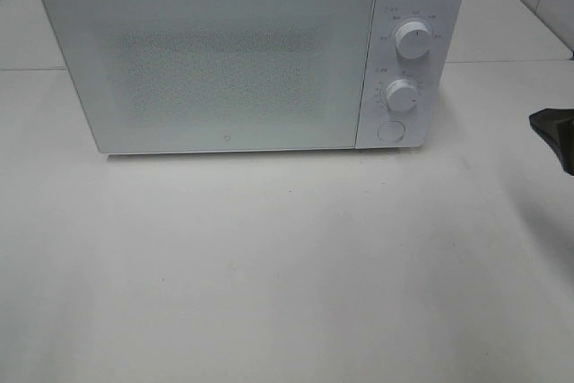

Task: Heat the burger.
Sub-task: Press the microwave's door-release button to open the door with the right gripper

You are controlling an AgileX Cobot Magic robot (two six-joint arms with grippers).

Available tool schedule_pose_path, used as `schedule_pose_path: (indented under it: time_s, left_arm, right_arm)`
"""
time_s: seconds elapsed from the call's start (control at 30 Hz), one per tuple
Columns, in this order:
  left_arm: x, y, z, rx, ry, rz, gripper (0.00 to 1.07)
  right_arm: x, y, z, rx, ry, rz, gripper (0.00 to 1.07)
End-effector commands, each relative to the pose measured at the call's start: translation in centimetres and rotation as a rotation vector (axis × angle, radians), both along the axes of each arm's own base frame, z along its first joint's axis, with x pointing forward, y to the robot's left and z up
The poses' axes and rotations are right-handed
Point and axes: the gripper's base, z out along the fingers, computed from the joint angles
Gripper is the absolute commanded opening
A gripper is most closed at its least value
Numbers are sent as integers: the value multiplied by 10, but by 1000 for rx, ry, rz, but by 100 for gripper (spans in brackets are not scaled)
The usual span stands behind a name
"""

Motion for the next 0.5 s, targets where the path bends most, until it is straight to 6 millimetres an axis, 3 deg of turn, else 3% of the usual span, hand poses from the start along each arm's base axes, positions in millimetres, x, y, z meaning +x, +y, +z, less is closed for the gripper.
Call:
schedule_pose_path:
  time_s: [0.03, 0.2, 0.5]
  left_arm:
    - [-1, -1, 0, -10, -9, -1, 101]
    - [-1, -1, 0, -10, -9, -1, 101]
    - [-1, -1, 0, -10, -9, -1, 101]
  right_arm:
    - [6, 1, -9, 64, 5, -11, 0]
    - [12, 10, -28, 147, 55, -34, 0]
    - [19, 52, -59, 236, 115, -72, 0]
